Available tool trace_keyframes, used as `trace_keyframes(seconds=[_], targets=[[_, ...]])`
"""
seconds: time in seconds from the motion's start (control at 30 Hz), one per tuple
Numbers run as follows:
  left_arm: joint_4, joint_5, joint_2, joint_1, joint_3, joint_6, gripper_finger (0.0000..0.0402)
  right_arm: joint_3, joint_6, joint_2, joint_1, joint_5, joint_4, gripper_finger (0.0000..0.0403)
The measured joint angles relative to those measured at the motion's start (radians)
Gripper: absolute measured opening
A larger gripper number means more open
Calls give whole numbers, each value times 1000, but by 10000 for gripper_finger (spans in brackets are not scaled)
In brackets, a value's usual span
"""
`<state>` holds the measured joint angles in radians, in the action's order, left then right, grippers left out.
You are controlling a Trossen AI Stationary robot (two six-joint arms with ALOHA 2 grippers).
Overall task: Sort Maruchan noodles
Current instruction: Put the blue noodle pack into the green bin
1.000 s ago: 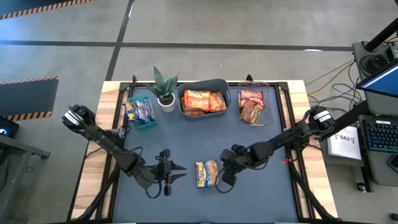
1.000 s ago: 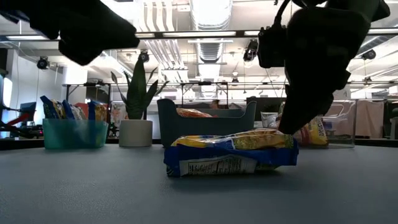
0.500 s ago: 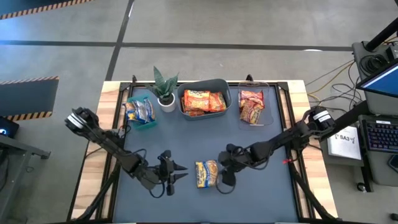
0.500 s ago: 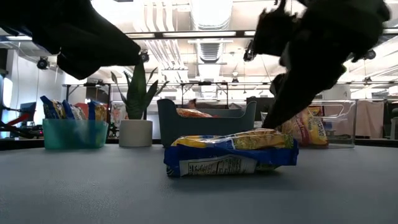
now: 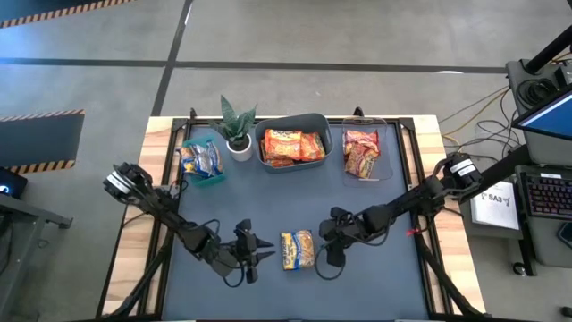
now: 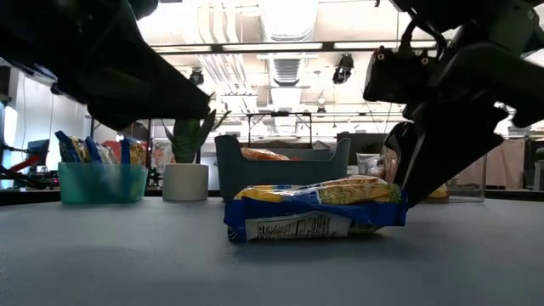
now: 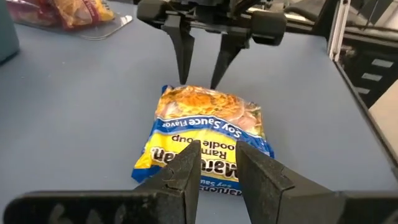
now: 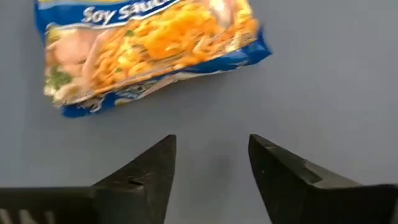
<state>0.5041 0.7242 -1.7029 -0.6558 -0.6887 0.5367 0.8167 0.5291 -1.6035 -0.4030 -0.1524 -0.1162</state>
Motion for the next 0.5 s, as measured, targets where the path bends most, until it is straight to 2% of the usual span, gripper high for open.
trace_keyframes(seconds=[0.2, 0.5], targets=[[-4, -4, -51, 6, -44, -47, 84, -3, -46, -23, -1, 104, 71, 140], [-21, -61, -60, 10, -76, -89, 84, -4, -136, -133, 1, 111, 372, 104]])
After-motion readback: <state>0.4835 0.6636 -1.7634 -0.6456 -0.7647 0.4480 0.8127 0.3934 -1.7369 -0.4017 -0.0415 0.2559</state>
